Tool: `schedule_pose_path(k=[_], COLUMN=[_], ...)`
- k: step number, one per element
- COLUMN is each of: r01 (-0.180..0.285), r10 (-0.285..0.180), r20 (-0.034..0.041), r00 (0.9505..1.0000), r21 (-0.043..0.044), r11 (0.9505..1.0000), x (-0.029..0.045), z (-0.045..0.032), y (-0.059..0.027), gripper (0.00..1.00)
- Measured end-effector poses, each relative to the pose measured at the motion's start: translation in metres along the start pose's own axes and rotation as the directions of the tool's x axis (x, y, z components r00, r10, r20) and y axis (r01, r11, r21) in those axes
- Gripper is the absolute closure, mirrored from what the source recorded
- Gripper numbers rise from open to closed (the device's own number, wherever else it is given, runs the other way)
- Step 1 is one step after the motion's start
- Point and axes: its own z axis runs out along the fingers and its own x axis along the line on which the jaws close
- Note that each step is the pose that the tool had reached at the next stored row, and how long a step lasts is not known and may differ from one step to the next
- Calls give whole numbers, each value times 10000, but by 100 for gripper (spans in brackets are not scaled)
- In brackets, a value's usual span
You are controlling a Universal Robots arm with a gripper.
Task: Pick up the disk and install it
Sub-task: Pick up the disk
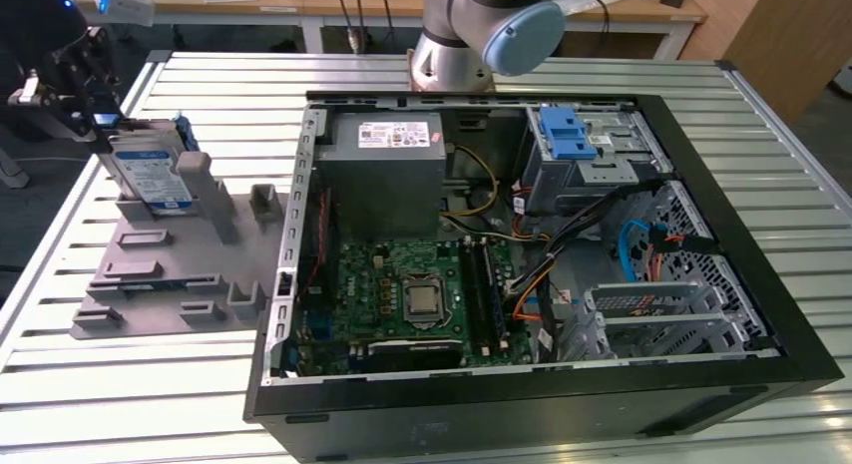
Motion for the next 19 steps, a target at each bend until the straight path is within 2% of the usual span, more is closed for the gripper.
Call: schedule_pose_path(k=[19], r01=[246], r10=[-246], r20=[-4], r00=[9997], r21=[1], r11=[9997], x=[-22], z=[99], y=[11], gripper=[49])
